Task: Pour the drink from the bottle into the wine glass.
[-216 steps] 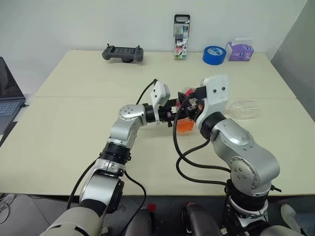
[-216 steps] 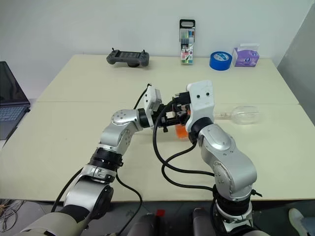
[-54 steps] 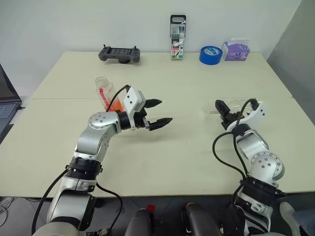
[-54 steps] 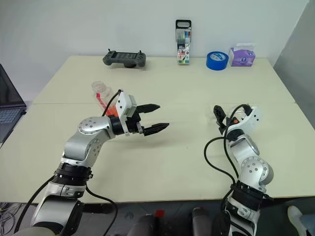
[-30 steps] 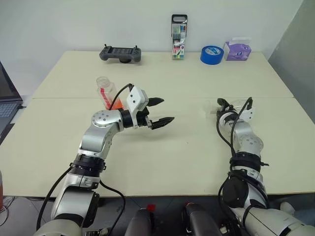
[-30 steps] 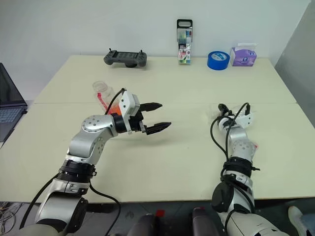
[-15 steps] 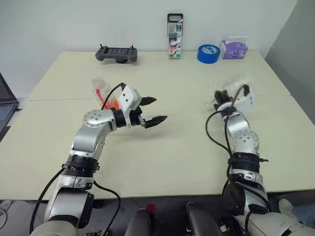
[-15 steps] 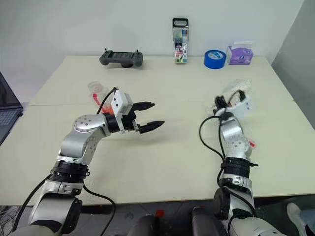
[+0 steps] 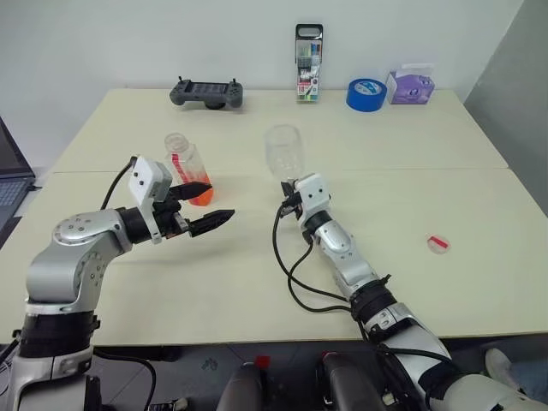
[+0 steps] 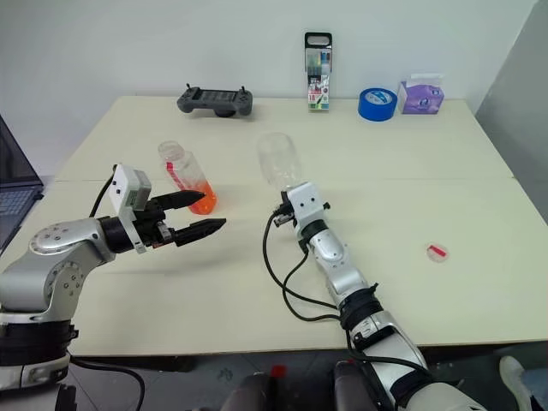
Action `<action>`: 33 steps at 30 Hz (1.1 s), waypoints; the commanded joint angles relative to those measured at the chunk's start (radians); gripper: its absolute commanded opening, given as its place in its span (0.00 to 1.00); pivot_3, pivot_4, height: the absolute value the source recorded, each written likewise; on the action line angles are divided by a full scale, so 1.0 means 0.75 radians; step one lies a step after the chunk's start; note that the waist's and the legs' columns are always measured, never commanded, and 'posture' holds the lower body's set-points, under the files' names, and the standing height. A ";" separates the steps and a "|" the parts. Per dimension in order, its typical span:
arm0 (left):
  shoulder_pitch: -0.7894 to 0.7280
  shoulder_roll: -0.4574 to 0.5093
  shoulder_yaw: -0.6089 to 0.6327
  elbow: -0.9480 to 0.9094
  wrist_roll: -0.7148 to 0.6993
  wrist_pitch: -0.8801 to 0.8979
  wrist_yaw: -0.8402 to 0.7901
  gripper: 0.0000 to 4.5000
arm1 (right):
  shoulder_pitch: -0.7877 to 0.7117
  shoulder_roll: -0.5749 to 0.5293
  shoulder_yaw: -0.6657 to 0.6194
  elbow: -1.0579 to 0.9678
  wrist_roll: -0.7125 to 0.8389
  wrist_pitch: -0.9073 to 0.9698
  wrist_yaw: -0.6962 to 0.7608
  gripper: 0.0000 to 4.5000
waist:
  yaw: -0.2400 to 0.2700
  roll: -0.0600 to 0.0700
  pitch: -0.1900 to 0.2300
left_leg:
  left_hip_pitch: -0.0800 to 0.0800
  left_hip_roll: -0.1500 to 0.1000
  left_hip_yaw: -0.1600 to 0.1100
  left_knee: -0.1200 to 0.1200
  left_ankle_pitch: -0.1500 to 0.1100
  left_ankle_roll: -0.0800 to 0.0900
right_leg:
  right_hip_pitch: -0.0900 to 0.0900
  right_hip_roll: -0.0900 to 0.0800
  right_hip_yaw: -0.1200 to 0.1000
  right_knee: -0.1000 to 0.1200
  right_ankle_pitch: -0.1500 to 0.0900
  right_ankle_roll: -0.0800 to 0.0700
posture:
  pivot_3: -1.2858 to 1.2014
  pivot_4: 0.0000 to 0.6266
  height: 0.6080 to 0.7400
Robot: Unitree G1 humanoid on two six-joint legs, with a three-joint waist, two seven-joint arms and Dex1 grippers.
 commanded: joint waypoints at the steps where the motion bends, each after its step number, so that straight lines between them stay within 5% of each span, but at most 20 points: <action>1: 0.034 -0.003 0.059 -0.099 -0.043 0.015 0.054 1.00 | -0.038 0.031 -0.042 0.109 -0.017 -0.140 0.004 0.06 | 0.002 0.000 0.000 | 0.001 0.000 0.000 0.000 0.000 0.000 | 0.000 -0.001 0.000 0.000 0.000 0.000 | 0.52 0.24 1.00; 10: 0.048 0.016 0.066 -0.121 -0.056 0.021 0.100 1.00 | -0.022 0.062 -0.099 0.293 -0.017 -0.172 0.026 0.06 | 0.003 -0.001 -0.001 | 0.006 0.002 -0.002 -0.002 0.000 0.000 | 0.004 -0.001 -0.001 0.002 0.000 0.000 | 0.52 0.24 1.00; 22: 0.000 -0.008 0.021 -0.075 -0.041 0.004 0.112 1.00 | 0.036 0.054 -0.114 0.215 -0.011 -0.048 0.179 0.06 | 0.002 -0.002 -0.001 | 0.023 0.002 -0.002 -0.005 0.000 0.000 | 0.019 0.002 -0.002 0.000 -0.001 -0.001 | 0.52 0.24 1.00; 33: -0.020 -0.038 0.034 0.031 -0.024 -0.037 0.133 1.00 | 0.083 0.006 -0.078 0.029 -0.062 0.063 0.253 0.90 | 0.002 -0.002 -0.001 | 0.021 0.002 -0.001 -0.007 0.000 0.000 | 0.016 0.003 -0.001 0.000 -0.001 -0.001 | 0.52 0.24 1.00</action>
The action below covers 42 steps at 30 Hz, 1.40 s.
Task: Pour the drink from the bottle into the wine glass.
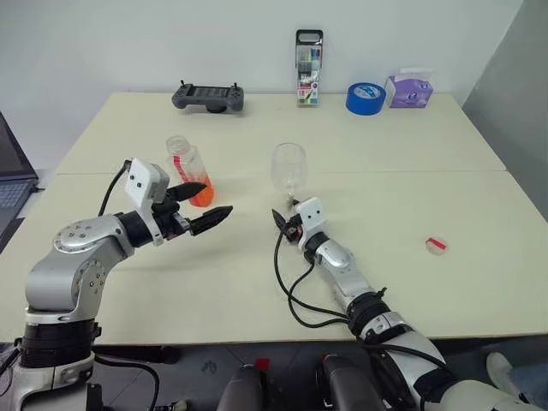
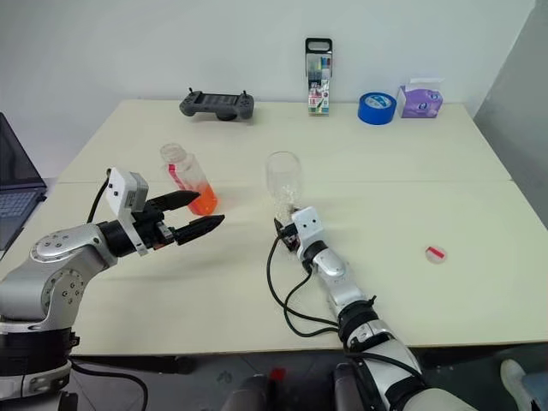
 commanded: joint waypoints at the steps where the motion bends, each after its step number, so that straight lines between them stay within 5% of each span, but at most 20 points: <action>1: -0.002 -0.008 0.041 0.026 0.013 -0.052 0.028 1.00 | 0.038 -0.013 0.016 -0.139 -0.008 0.052 0.044 0.98 | 0.000 0.000 0.000 | 0.000 0.000 0.000 0.000 0.000 0.000 | 0.000 0.000 0.000 0.000 0.000 0.000 | 0.52 0.24 1.00; 5: 0.036 -0.031 0.054 0.062 0.038 -0.107 0.067 1.00 | 0.117 -0.054 0.027 -0.344 0.009 0.176 0.102 0.99 | 0.001 0.000 0.000 | 0.000 0.000 0.000 -0.001 0.000 0.000 | 0.000 -0.003 0.000 0.000 0.000 0.000 | 0.52 0.24 1.00; 15: 0.083 -0.138 0.076 0.227 0.187 -0.375 0.230 1.00 | 0.529 -0.468 0.003 -1.508 0.178 0.985 0.361 0.99 | 0.026 0.000 0.000 | -0.001 0.000 -0.001 -0.001 0.000 0.000 | 0.000 -0.006 0.000 -0.002 0.000 0.001 | 0.52 0.24 1.00; 20: 0.011 -0.185 0.115 0.340 0.230 -0.510 0.336 1.00 | 0.339 -0.814 -0.264 -2.012 0.572 1.629 0.491 0.99 | 0.029 0.000 0.001 | -0.002 0.000 -0.001 -0.001 0.000 0.000 | 0.000 -0.006 -0.002 -0.002 -0.004 0.006 | 0.52 0.24 1.00; 24: -0.040 -0.208 0.104 0.386 0.243 -0.560 0.366 1.00 | -0.114 -0.958 -0.489 -1.989 0.913 2.042 0.515 0.99 | 0.033 0.001 0.001 | -0.002 0.000 -0.002 0.000 0.000 0.000 | 0.001 -0.006 -0.004 -0.003 -0.003 0.005 | 0.52 0.24 1.00; 27: -0.091 -0.229 0.079 0.438 0.268 -0.591 0.392 1.00 | -0.291 -1.001 -0.476 -1.897 1.046 2.163 0.569 0.99 | 0.035 -0.004 -0.001 | -0.002 0.000 -0.004 -0.006 0.000 0.000 | 0.002 -0.006 -0.006 -0.005 -0.001 0.000 | 0.52 0.24 1.00; 42: -0.382 -0.268 -0.028 0.767 0.393 -0.739 0.387 1.00 | -0.344 -0.953 -0.218 -1.645 0.844 1.818 0.510 0.99 | 0.036 -0.004 -0.002 | -0.004 -0.003 0.000 -0.010 0.000 0.000 | -0.003 -0.011 -0.005 -0.009 0.000 0.000 | 0.52 0.24 1.00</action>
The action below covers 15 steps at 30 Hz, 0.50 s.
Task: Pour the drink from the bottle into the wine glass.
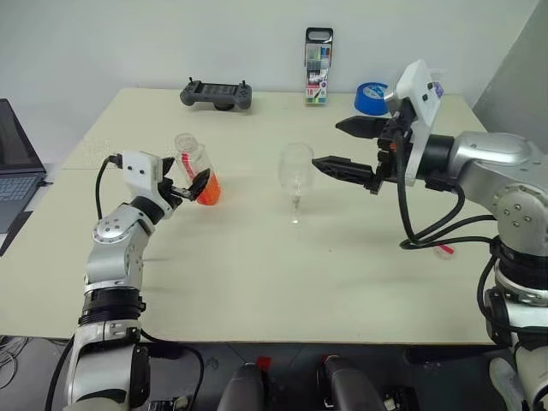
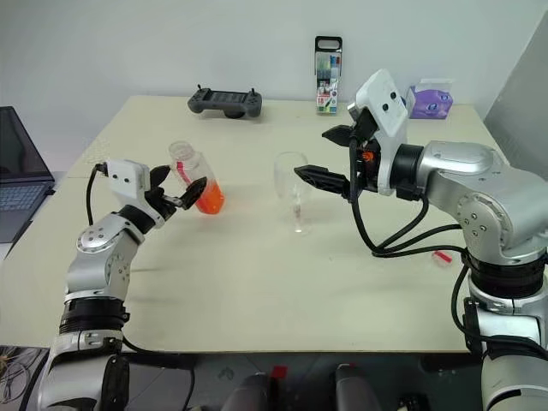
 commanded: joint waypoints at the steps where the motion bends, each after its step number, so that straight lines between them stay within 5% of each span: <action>1: -0.087 0.001 -0.018 0.060 0.050 -0.076 0.019 1.00 | -0.025 0.000 -0.001 -0.005 -0.017 -0.062 0.003 0.99 | 0.000 0.000 0.000 | 0.000 0.000 -0.001 0.000 0.000 0.000 | 0.000 0.000 -0.001 0.000 0.000 0.000 | 0.52 0.24 1.00; 8: -0.173 -0.048 -0.040 0.187 0.079 -0.133 0.035 1.00 | -0.009 0.009 0.008 -0.009 -0.025 -0.079 -0.016 0.99 | 0.000 0.000 0.000 | 0.000 0.000 0.000 0.000 0.000 0.000 | 0.000 0.000 0.000 0.001 0.000 0.000 | 0.52 0.24 1.00; 15: -0.191 -0.083 -0.035 0.236 0.106 -0.182 0.064 0.59 | 0.008 -0.001 0.005 -0.027 -0.037 -0.076 -0.035 1.00 | 0.000 0.000 0.000 | 0.000 0.000 -0.001 0.000 0.000 0.000 | -0.001 0.000 0.000 0.001 0.000 0.000 | 0.52 0.24 1.00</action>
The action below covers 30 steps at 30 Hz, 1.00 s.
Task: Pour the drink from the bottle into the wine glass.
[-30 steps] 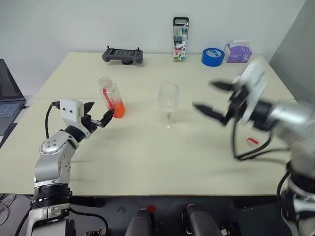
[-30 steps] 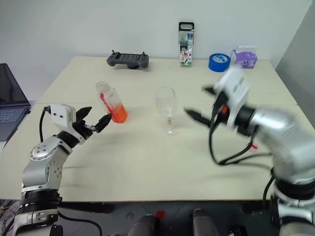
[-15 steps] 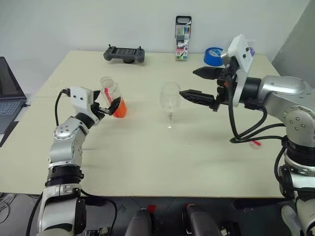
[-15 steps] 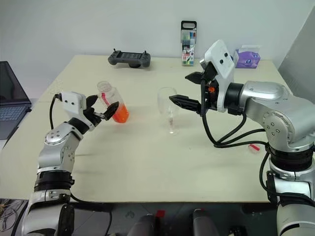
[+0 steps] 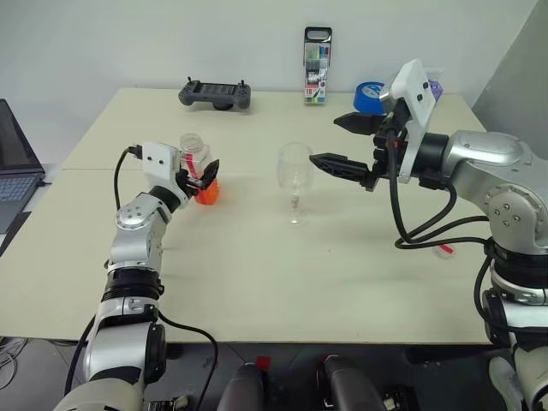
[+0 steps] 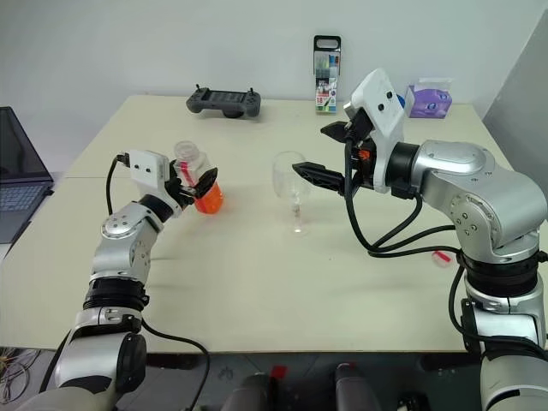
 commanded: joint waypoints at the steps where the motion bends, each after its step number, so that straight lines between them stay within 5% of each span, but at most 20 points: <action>1: -0.052 0.006 0.002 0.032 0.025 -0.072 0.031 0.52 | 0.005 -0.012 -0.027 -0.044 -0.012 -0.027 -0.023 1.00 | 0.000 0.000 0.000 | 0.000 0.000 0.000 0.000 0.000 0.000 | 0.000 0.000 0.000 0.000 0.000 0.000 | 0.52 0.24 1.00; 4: -0.110 0.017 0.009 0.091 0.028 -0.118 0.024 0.39 | 0.031 -0.017 -0.047 -0.077 -0.005 -0.023 -0.041 1.00 | 0.000 0.000 0.000 | 0.000 0.000 0.000 0.000 0.000 0.000 | 0.000 0.000 0.000 0.001 0.000 0.000 | 0.52 0.24 1.00; 9: -0.243 0.035 -0.050 0.120 0.056 -0.178 -0.095 0.38 | 0.175 -0.041 -0.161 -0.227 0.040 -0.032 -0.075 1.00 | 0.004 -0.001 0.000 | -0.009 -0.001 -0.001 0.002 0.000 0.000 | -0.005 0.000 -0.003 0.000 0.000 0.000 | 0.52 0.24 1.00; 13: -0.392 0.006 -0.195 0.107 0.135 -0.293 -0.246 0.38 | 0.527 0.081 -0.353 -0.475 0.101 -0.087 -0.211 1.00 | 0.028 -0.001 0.000 | -0.025 -0.001 -0.003 0.014 0.000 -0.001 | -0.012 0.000 -0.007 0.002 -0.001 0.001 | 0.52 0.24 1.00; 20: -0.540 -0.040 -0.322 0.311 0.286 -0.617 -0.261 0.38 | 0.946 0.297 -0.065 -0.603 -0.265 -0.513 -0.436 1.00 | 0.005 -0.001 0.001 | -0.016 -0.005 0.004 0.017 0.000 0.000 | -0.009 0.004 0.003 0.006 -0.003 0.007 | 0.52 0.24 1.00; 30: -0.705 -0.005 -0.403 0.619 0.508 -0.994 -0.078 0.38 | 1.025 0.424 -0.029 -0.513 -0.415 -0.814 -0.496 1.00 | -0.003 -0.001 0.001 | -0.017 0.000 0.004 0.017 0.000 0.001 | -0.011 0.013 0.000 0.008 0.000 0.004 | 0.52 0.24 1.00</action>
